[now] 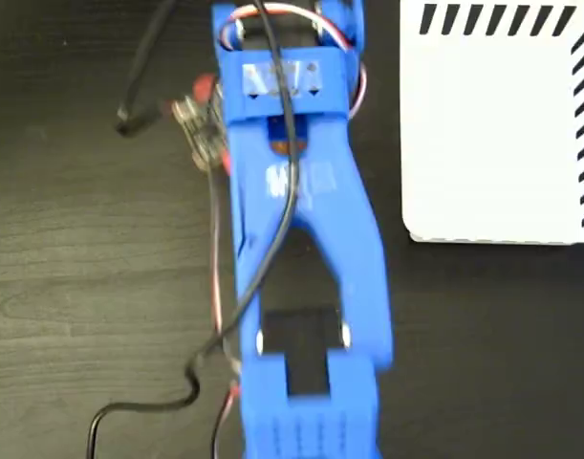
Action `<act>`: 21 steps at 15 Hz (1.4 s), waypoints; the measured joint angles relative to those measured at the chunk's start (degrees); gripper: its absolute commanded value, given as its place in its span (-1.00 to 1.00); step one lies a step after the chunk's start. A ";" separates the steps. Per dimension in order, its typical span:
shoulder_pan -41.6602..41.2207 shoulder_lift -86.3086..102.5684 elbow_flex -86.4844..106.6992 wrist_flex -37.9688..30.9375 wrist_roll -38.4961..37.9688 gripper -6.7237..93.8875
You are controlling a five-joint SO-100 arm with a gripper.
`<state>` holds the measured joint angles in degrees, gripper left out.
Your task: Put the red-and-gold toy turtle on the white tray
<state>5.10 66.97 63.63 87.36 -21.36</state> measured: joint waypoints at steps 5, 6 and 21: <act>-0.09 8.96 -11.16 8.44 6.94 -0.86; 0.79 10.02 -11.25 8.61 7.03 -0.86; 28.65 -9.40 -17.49 5.10 3.43 -0.86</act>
<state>33.75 57.57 46.14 92.46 -17.93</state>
